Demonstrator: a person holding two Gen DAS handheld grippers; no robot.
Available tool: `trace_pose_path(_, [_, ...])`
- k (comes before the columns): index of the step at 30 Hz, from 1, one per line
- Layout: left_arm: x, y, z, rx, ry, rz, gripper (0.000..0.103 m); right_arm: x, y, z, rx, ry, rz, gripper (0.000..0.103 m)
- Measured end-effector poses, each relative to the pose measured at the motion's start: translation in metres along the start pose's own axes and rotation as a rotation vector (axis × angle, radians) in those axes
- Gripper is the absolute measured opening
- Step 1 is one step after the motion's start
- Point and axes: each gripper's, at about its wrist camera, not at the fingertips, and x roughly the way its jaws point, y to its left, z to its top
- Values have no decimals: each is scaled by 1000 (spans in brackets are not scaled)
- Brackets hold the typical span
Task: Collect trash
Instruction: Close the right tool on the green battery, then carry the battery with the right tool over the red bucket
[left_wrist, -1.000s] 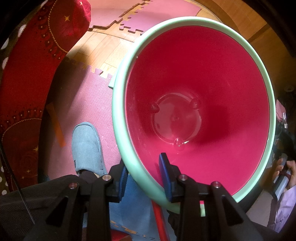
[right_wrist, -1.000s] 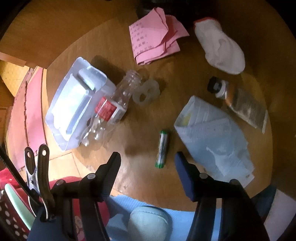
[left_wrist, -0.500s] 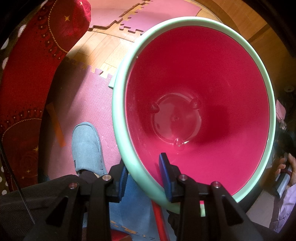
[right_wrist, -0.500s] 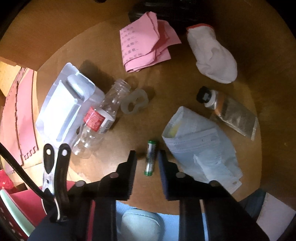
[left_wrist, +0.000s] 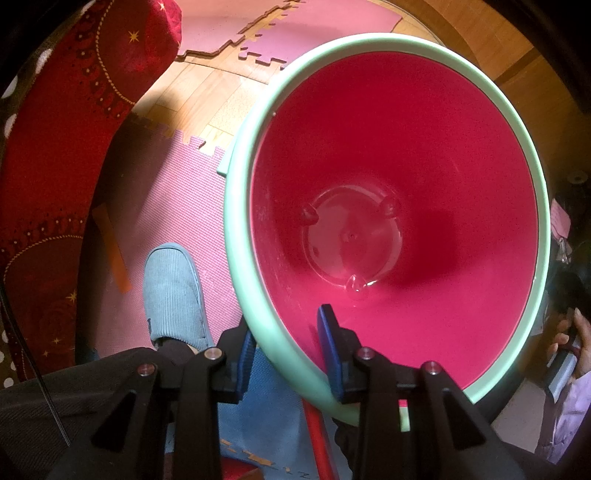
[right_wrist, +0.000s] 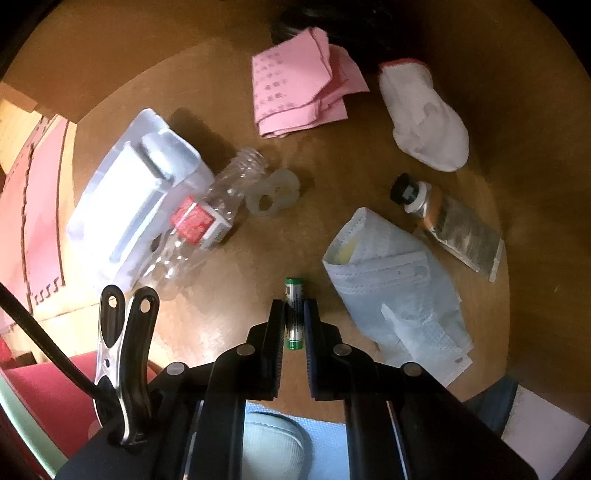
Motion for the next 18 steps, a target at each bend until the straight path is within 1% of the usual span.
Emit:
trace_pose_path(7, [0,0,-1,-3,0,-5,34,-14,24,-2,-76,-15,-18,11])
trace_pose_path(9, [0,0,-1,-3,0,-5,34,-18,25,1,-96,-16,-18,11])
trace_pose_path(14, [0,0,-1,-3,0,-6,34,-30,45,-10,-175,-28,-36,11])
trace_pose_path(18, [0,1,-1,-3,0,-7,34,-39,61,-21,-229,-35,-21,11])
